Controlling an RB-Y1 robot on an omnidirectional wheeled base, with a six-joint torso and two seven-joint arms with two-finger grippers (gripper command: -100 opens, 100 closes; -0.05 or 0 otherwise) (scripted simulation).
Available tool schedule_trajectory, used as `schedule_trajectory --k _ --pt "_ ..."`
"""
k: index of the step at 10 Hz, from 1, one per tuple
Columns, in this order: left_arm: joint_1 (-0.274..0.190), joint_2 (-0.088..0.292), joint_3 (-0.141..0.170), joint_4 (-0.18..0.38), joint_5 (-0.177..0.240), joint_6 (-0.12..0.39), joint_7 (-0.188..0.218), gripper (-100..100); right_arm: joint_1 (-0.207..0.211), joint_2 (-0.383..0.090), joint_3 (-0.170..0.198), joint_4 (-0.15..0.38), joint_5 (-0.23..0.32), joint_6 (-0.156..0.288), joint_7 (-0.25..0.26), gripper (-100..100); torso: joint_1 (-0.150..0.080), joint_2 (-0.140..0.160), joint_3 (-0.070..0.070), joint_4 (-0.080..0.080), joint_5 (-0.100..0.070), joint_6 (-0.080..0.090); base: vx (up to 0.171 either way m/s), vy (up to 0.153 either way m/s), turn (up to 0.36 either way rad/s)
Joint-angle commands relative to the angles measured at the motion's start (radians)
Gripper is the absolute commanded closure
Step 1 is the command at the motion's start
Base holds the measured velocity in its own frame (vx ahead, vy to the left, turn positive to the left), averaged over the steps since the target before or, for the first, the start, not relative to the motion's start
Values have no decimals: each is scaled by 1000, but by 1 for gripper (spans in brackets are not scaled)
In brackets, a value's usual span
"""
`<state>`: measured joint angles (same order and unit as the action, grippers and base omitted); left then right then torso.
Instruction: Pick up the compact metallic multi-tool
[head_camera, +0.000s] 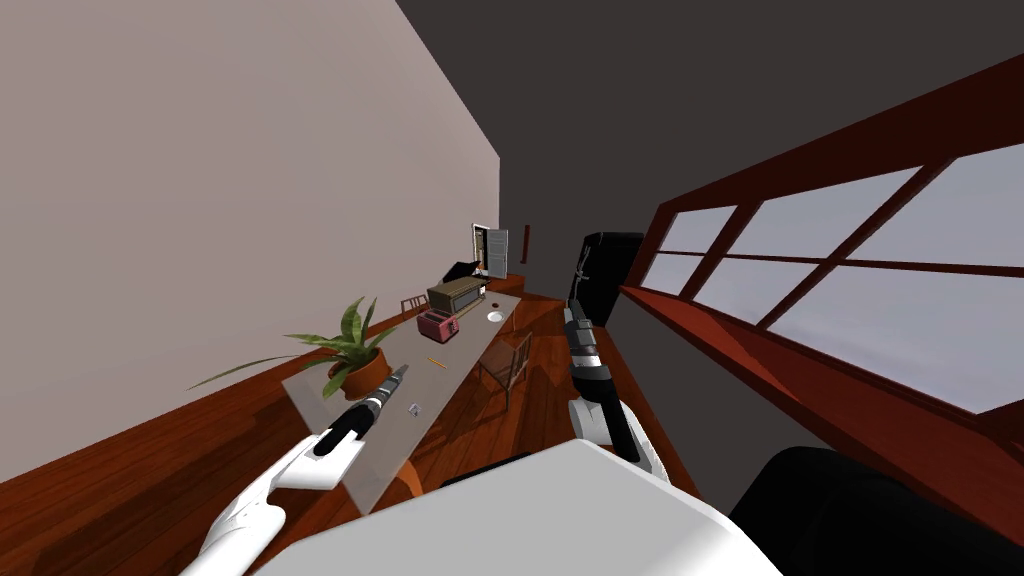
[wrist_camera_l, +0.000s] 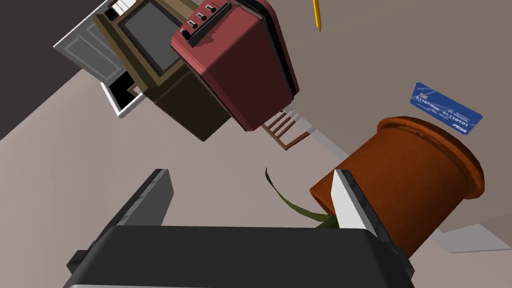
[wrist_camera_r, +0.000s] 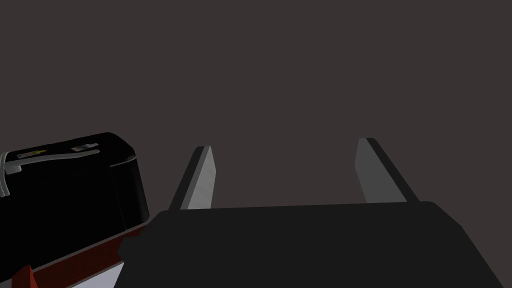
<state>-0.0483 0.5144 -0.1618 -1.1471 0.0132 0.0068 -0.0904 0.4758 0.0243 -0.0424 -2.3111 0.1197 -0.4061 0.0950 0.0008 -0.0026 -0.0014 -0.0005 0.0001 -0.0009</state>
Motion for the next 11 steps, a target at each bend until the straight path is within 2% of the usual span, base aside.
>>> schedule_trajectory --k 1,2,3,4,6,7,9,10,11 --pt "-11 -4 -20 50 2 43 -27 -100 0 0 0 0 0 0 0 0 0 0 0 0 0 0 61 6 -232" --pt "-11 -4 -20 69 2 43 -27 -100 0 0 0 0 0 0 0 0 0 -1 -1 0 0 0 48 9 -76" --pt "-15 -6 -33 104 4 67 -44 -100 0 0 0 0 0 0 0 0 0 -1 0 0 0 -1 47 4 -115" --pt "-15 -6 -33 106 4 67 -44 -100 0 0 0 0 0 0 0 0 0 0 0 0 0 0 35 5 -52" --pt "-18 -13 -58 172 8 111 -78 -100 0 0 0 0 0 0 0 0 0 0 0 0 0 0 50 10 -155" --pt "-18 -13 -58 183 8 111 -78 -100 0 0 0 0 0 0 0 0 0 -1 -1 0 0 0 50 18 -64" --pt "-17 -23 -81 245 12 150 -110 -100 0 0 0 0 0 0 0 0 0 0 0 0 0 0 55 14 -127" --pt "-17 -23 -81 245 12 150 -110 -100 0 0 0 0 0 0 0 0 0 -1 -1 0 0 0 43 15 -50" --pt "-15 -29 -92 272 14 167 -125 -100 0 0 0 0 0 0 0 0 0 0 0 0 0 -1 37 16 -76"
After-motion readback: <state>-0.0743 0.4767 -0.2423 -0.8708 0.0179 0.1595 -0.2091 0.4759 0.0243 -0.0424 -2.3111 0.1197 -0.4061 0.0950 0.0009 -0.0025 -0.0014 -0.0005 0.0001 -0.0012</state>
